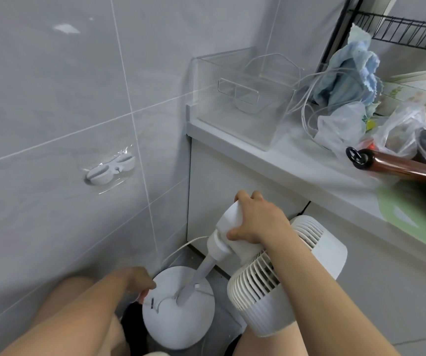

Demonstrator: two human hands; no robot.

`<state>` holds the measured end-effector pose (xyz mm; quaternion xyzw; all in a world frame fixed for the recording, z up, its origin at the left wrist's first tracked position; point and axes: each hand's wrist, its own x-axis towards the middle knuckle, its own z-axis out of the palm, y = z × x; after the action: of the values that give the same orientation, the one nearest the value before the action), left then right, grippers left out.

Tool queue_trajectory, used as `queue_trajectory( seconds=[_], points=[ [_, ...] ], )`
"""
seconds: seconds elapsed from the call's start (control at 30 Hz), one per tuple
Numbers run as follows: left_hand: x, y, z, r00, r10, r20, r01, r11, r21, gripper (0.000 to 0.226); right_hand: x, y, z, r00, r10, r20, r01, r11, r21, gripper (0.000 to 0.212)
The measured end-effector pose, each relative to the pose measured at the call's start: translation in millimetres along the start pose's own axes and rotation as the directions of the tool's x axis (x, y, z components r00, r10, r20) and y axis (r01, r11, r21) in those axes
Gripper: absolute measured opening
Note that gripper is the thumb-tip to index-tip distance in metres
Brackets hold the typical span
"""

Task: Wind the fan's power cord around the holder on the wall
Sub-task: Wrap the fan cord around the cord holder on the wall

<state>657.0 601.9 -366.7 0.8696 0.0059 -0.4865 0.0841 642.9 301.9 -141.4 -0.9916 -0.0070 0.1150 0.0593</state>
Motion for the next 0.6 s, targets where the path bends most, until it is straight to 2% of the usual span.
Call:
queue_trajectory(
  seconds=[0.07, 0.13, 0.2, 0.27, 0.37, 0.43, 0.53, 0.6],
  points=[
    [-9.0, -9.8, -2.9, 0.998, -0.016, -0.055, 0.014, 0.999, -0.036, 0.041, 1.3, -0.9, -0.5, 1.000, 0.008, -0.004, -0.008, 1.000, 0.000, 0.083],
    [-15.7, -12.5, -13.4, 0.987, -0.042, -0.158, 0.006, 0.976, -0.218, 0.044, 3.1, -2.0, -0.8, 1.000, 0.018, -0.003, -0.018, 1.000, -0.001, 0.083],
    [-27.4, -11.7, -32.3, 0.960, -0.036, -0.278, -0.051, 0.953, -0.300, 0.043, 4.6, -3.2, -0.6, 1.000, 0.031, -0.003, -0.031, 1.000, 0.003, 0.082],
    [-40.2, -2.2, -56.1, 0.917, 0.012, -0.399, -0.134, 0.951, -0.280, 0.039, 6.4, -4.4, -1.5, 0.999, 0.044, -0.005, -0.044, 0.999, -0.003, 0.080],
    [-72.6, 19.0, -90.0, 0.801, 0.118, -0.587, -0.293, 0.932, -0.213, 0.026, 6.4, -8.3, -1.2, 0.999, 0.053, 0.003, -0.053, 0.998, -0.023, 0.078],
    [-96.4, 36.6, -108.5, 0.729, 0.160, -0.666, -0.371, 0.909, -0.188, 0.022, 6.5, -10.0, 0.6, 0.999, 0.051, 0.012, -0.051, 0.999, -0.019, 0.077],
    [-141.0, 62.8, -129.6, 0.627, 0.251, -0.737, -0.412, 0.910, -0.041, 0.024, 7.2, -16.0, 0.4, 0.998, -0.037, -0.051, 0.037, 0.999, -0.008, 0.079],
    [-175.6, 82.5, -138.5, 0.625, 0.321, -0.712, -0.348, 0.930, 0.114, 0.029, 7.7, -25.7, -2.7, 0.978, -0.158, -0.136, 0.156, 0.987, -0.026, 0.083]
  ],
)
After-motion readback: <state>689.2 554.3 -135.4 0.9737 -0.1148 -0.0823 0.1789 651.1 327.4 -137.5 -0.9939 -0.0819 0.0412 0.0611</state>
